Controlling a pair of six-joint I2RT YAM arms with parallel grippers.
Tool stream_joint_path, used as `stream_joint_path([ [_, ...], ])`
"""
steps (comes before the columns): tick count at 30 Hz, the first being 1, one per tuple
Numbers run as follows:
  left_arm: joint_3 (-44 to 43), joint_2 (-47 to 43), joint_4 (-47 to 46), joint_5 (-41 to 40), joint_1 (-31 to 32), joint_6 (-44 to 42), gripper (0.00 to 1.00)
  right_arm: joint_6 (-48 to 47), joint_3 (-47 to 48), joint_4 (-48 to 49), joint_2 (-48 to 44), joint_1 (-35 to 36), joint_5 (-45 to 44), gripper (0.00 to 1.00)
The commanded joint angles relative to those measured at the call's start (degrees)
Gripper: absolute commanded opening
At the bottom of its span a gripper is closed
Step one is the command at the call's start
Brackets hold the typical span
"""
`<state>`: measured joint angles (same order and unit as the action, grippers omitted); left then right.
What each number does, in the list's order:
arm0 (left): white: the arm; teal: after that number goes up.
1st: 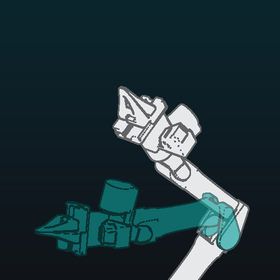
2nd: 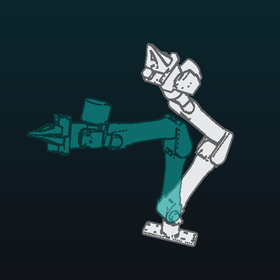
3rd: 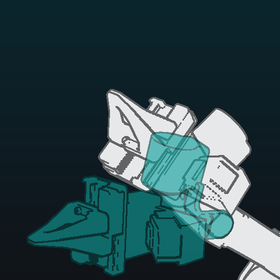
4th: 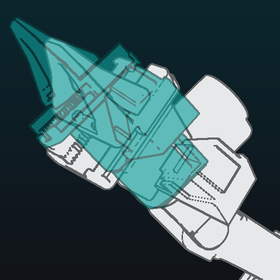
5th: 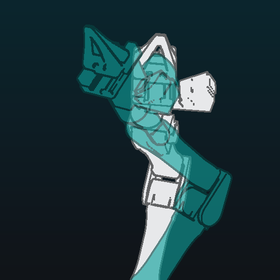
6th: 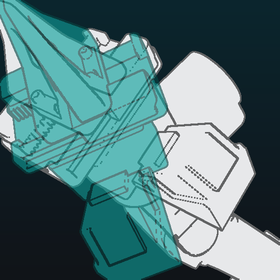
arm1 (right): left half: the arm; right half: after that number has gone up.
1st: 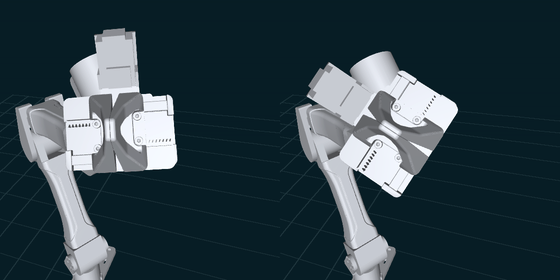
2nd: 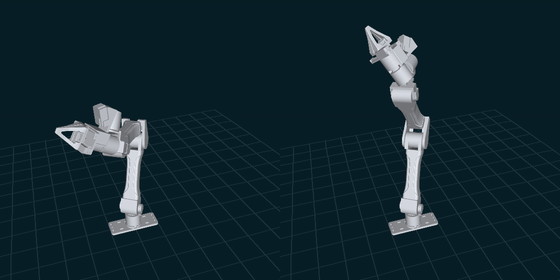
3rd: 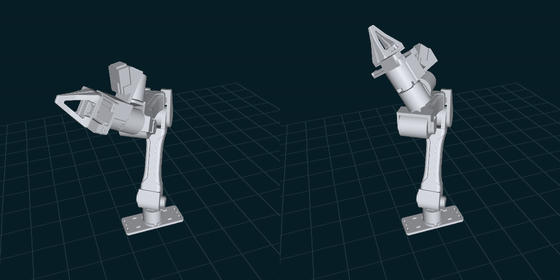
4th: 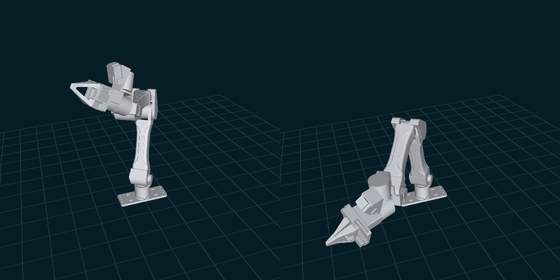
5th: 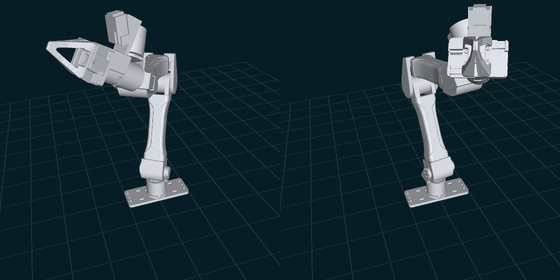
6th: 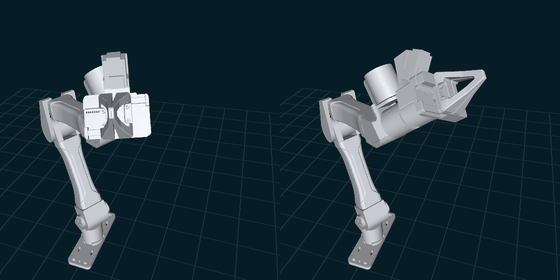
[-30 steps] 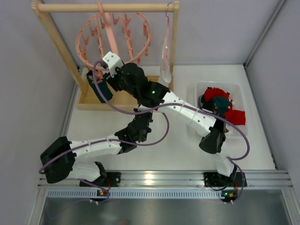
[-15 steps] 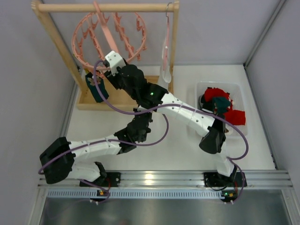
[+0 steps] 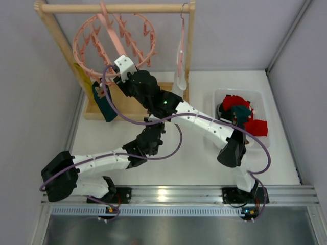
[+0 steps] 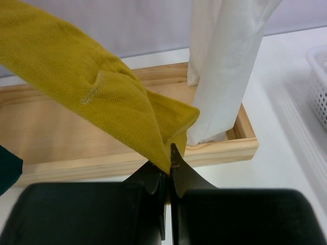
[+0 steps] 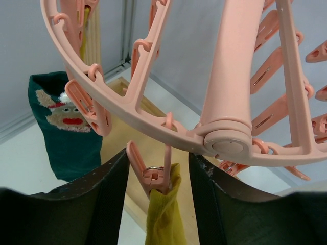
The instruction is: Remove the socks clipped to the hanger
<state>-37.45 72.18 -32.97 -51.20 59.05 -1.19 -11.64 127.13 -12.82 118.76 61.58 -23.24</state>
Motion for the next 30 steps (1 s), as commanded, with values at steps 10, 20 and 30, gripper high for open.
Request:
stream_joint_path([
  [10, 0.98, -2.58, -2.45, 0.14, 0.28, 1.01, 0.0, 2.5, 0.49, 6.4, -0.54, -0.5, 2.06, 0.26],
  [20, 1.86, -1.6, -2.36, -0.04, 0.28, 3.21, 0.0, 4.87, -2.41, 7.19, -3.88, -0.5, 4.44, 0.06],
  [30, 6.69, -8.1, 1.05, 3.73, 0.37, 9.61, 0.0, 6.01, -4.79, 8.34, -5.29, -0.58, 5.58, 0.06],
])
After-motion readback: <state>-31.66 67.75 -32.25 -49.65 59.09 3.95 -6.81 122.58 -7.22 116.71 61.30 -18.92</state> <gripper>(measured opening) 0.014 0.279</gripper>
